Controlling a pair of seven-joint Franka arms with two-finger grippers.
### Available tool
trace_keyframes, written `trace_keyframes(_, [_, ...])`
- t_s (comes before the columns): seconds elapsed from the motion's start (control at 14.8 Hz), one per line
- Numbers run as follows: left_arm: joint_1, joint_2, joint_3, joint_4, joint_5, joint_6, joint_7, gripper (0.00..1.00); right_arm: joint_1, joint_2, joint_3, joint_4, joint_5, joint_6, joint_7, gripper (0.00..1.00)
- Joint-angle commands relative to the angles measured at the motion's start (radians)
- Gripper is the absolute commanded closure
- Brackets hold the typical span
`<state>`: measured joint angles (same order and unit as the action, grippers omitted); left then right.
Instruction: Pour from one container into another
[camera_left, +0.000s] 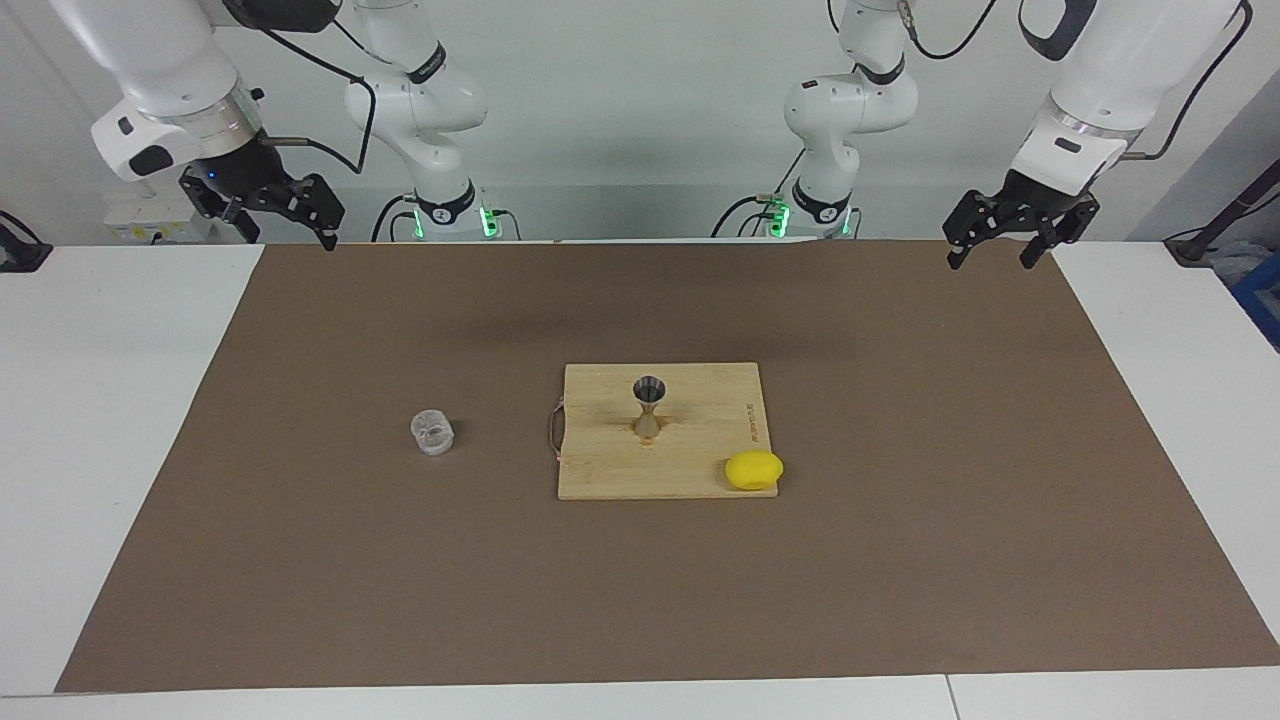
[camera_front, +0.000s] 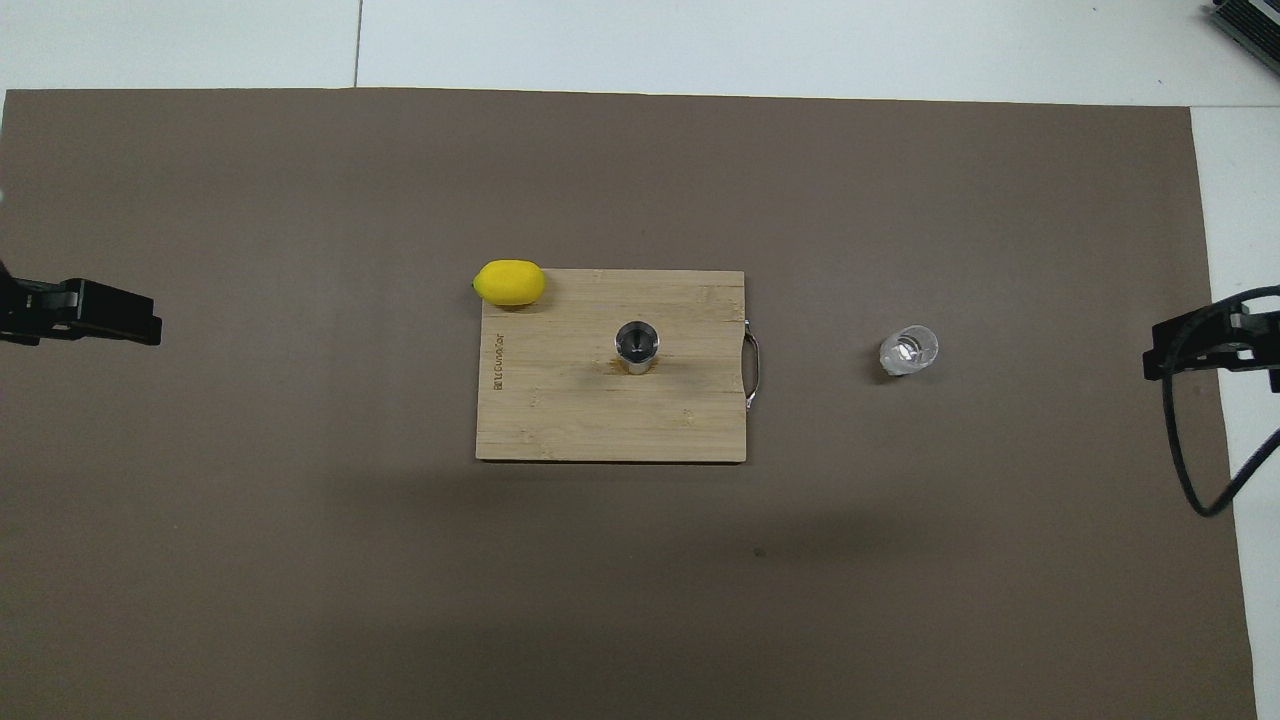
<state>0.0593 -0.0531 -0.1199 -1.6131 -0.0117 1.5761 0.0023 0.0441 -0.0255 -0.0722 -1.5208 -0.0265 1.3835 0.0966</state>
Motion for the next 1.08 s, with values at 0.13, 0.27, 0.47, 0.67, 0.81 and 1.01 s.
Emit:
trace_keyframes(0.13, [0.005,-0.014,-0.001,-0.007,0.022,-0.010,-0.007,0.00,-0.020,-0.048,0.023,-0.048,0.002,-0.006,0.012,0.00])
trace_keyframes(0.27, [0.007,-0.013,0.000,-0.007,0.022,-0.010,-0.007,0.00,-0.007,-0.059,0.020,-0.068,-0.030,0.018,0.011,0.00])
trace_keyframes(0.47, [0.004,-0.014,-0.001,-0.007,0.022,-0.010,-0.005,0.00,-0.007,-0.056,0.020,-0.059,-0.041,0.037,0.005,0.00])
trace_keyframes(0.67, [0.004,-0.014,-0.001,-0.008,0.022,-0.010,-0.005,0.00,-0.007,-0.056,0.018,-0.058,-0.039,0.045,0.012,0.00])
trace_keyframes(0.81, [0.004,-0.014,-0.001,-0.008,0.022,-0.010,-0.005,0.00,-0.007,-0.056,0.018,-0.059,-0.038,0.045,0.012,0.00])
trace_keyframes(1.01, [0.004,-0.013,-0.001,-0.008,0.022,-0.010,-0.005,0.00,-0.007,-0.056,0.018,-0.059,-0.030,0.045,0.012,0.00])
